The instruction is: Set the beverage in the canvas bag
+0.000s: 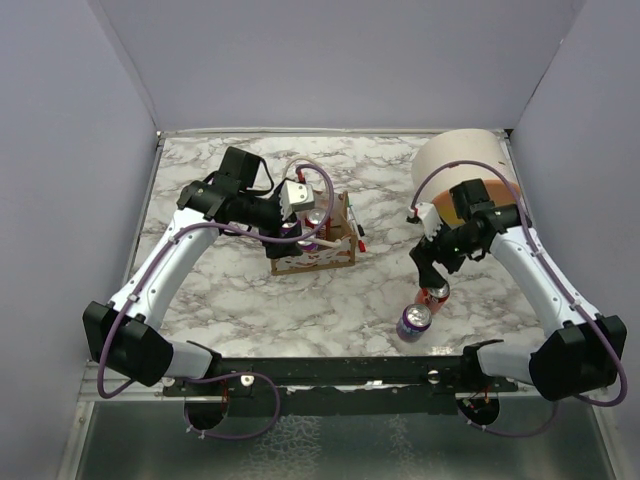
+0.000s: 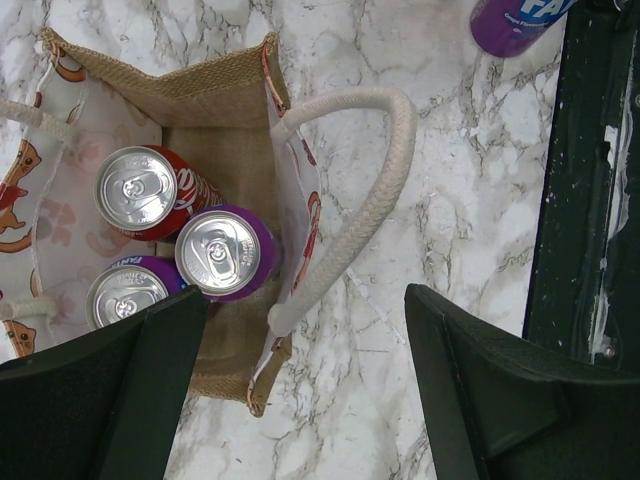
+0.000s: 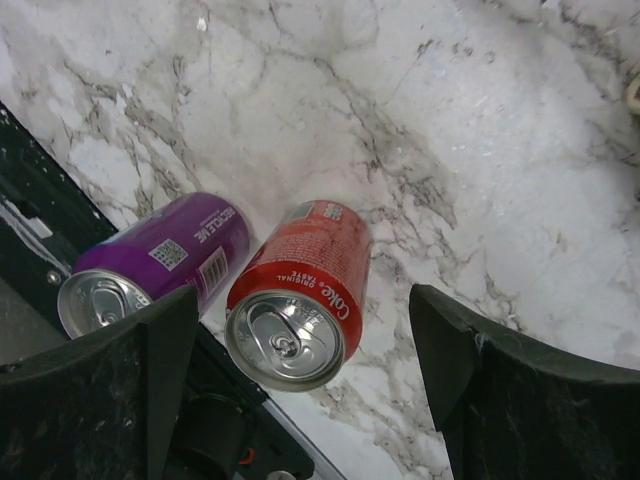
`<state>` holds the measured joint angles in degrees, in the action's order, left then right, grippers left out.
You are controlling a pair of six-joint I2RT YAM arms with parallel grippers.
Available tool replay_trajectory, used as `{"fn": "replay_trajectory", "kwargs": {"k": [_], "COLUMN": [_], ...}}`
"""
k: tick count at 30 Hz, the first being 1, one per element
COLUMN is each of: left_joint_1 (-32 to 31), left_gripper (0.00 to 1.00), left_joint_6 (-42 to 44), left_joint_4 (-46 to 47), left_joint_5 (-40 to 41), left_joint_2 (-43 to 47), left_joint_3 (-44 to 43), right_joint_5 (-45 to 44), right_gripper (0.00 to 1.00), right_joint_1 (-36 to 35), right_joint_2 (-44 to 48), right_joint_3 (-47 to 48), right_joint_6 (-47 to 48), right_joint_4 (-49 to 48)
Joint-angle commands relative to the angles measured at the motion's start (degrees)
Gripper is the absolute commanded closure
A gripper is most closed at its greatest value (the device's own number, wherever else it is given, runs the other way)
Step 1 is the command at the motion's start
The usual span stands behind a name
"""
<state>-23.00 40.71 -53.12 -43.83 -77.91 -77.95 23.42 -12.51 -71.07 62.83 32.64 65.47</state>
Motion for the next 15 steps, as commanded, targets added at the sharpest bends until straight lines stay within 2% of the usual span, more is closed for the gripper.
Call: {"fn": "replay_trajectory", "kwargs": {"k": [1,15], "left_joint_1": [-0.33,-0.71], "left_gripper": [0.17,0.17], "left_joint_6": [0.92,0.94], "left_joint_4": [0.51,0.39], "left_joint_5": [0.32,0.05], "left_joint_2": [0.80,0.45], "left_joint_3": [0.08,0.09], "right_joint_5": [0.17,-10.09], "right_gripper": [0.13,0.18], "right_joint_1": [-0.09,-0.21], "right_joint_2": [-1.13,2.08], "right_joint_3": [-2.71,-10.43], "right_joint_6": [2.15,0.89], "right_joint_4": [1.94,-2.24]}}
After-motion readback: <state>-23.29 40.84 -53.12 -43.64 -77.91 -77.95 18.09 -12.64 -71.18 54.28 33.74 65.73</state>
